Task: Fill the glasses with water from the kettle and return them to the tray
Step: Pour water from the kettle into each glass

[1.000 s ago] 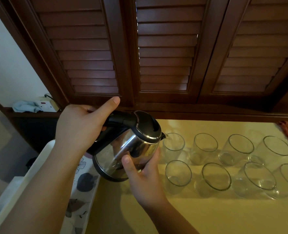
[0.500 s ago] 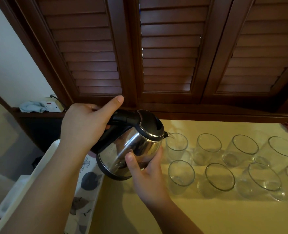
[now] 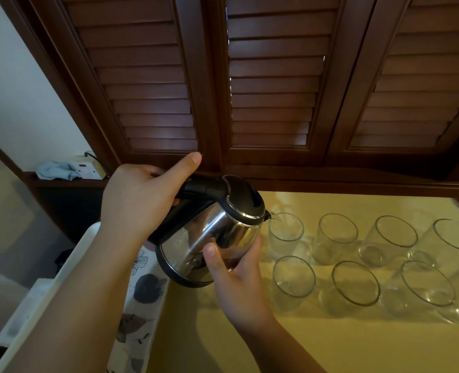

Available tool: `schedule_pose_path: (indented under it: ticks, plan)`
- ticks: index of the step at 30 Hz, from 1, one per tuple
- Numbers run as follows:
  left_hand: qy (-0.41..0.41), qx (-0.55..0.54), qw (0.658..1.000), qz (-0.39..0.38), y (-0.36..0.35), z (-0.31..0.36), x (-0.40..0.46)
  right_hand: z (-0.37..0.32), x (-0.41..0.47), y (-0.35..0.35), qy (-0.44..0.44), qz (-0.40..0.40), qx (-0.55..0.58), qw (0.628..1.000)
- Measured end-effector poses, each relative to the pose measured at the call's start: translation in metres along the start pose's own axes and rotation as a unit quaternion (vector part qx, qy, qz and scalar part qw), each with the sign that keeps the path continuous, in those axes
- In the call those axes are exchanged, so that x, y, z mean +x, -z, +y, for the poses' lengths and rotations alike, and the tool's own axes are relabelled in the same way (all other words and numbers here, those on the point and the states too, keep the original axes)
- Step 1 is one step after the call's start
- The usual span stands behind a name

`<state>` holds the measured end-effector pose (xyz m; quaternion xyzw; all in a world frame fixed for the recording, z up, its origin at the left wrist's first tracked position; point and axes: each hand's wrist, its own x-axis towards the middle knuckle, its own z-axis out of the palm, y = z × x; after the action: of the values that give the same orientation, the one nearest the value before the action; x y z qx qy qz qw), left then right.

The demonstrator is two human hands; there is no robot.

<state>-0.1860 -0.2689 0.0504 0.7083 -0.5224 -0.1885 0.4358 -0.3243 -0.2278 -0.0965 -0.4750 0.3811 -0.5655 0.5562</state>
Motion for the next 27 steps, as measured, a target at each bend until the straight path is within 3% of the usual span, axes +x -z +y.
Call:
schedule_pose_path:
  ticks: [27]
  plan:
    - [-0.032,0.044,0.999,0.001,0.0016,0.0027,-0.0017,0.0022,-0.0022,-0.0004,0.003,0.007,0.005,1.0]
